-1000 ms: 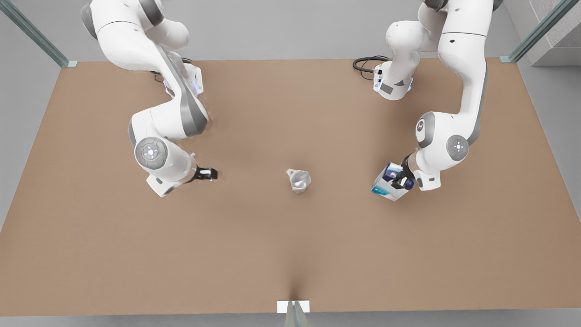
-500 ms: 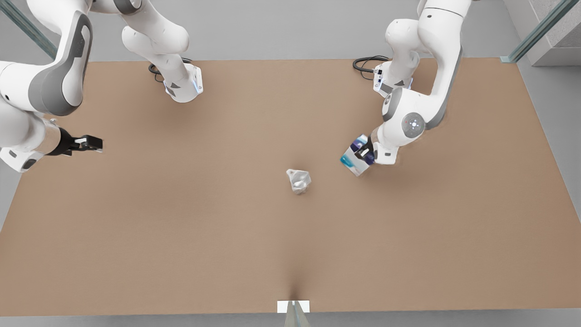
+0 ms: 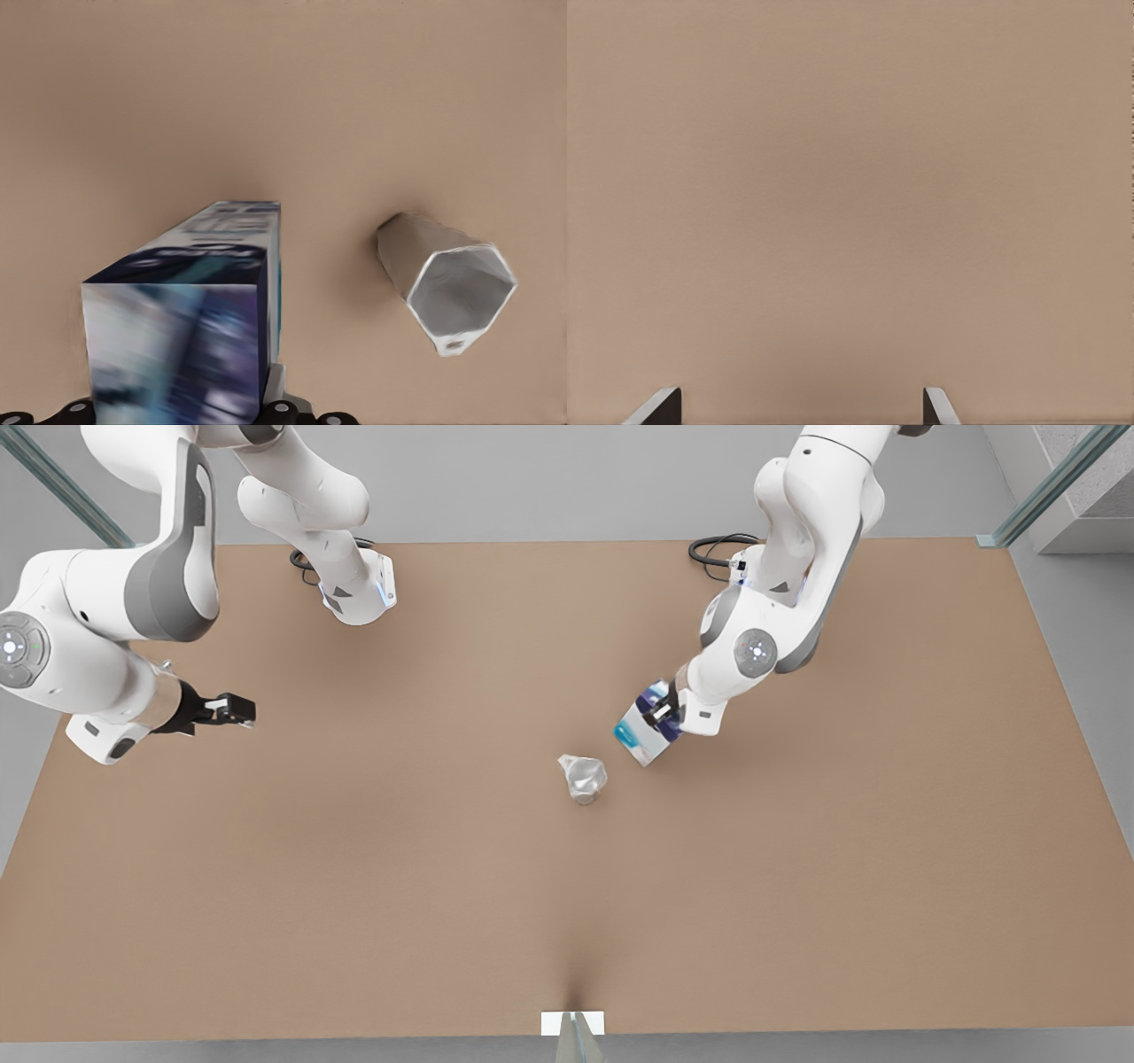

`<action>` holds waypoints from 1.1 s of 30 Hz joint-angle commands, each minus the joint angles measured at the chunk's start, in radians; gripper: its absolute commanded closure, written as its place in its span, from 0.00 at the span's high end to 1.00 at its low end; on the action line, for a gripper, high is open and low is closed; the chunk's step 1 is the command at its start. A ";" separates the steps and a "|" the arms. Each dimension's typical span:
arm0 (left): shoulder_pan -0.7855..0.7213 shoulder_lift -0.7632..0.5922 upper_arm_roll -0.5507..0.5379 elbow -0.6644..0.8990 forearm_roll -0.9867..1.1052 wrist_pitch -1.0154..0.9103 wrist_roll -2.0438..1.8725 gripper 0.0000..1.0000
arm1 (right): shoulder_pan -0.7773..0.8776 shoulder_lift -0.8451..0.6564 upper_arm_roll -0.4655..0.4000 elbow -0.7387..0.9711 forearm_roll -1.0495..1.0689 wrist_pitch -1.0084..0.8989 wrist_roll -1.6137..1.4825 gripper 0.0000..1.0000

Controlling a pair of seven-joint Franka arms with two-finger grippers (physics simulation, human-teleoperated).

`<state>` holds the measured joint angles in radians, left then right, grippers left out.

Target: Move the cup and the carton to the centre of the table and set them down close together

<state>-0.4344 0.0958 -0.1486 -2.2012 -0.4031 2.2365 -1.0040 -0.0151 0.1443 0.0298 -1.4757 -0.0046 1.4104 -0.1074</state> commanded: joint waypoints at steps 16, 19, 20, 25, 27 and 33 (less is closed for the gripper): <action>-0.066 0.050 0.001 0.000 -0.017 0.041 0.005 1.00 | -0.011 0.005 -0.002 -0.002 -0.002 0.004 -0.014 1.00; -0.066 0.035 0.001 0.000 -0.014 0.018 -0.002 1.00 | -0.009 0.005 -0.002 -0.002 -0.002 0.004 -0.012 1.00; -0.066 0.021 0.001 0.001 -0.014 -0.011 -0.004 1.00 | -0.006 0.005 -0.004 0.000 -0.002 0.002 -0.011 1.00; -0.083 0.008 0.000 0.077 -0.014 -0.207 -0.082 1.00 | -0.003 0.011 -0.004 0.006 -0.003 0.001 -0.006 1.00; -0.083 0.008 -0.002 0.086 -0.022 -0.209 -0.111 1.00 | -0.006 0.011 -0.004 0.006 -0.002 -0.001 -0.005 1.00; -0.070 -0.007 0.009 0.347 0.165 -0.637 -0.176 1.00 | -0.008 0.011 -0.004 0.012 -0.002 -0.002 -0.008 1.00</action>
<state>-0.5317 0.0833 -0.1079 -1.8183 -0.3561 1.5716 -1.0566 -0.0232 0.1550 0.0261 -1.4634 -0.0061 1.4082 -0.1161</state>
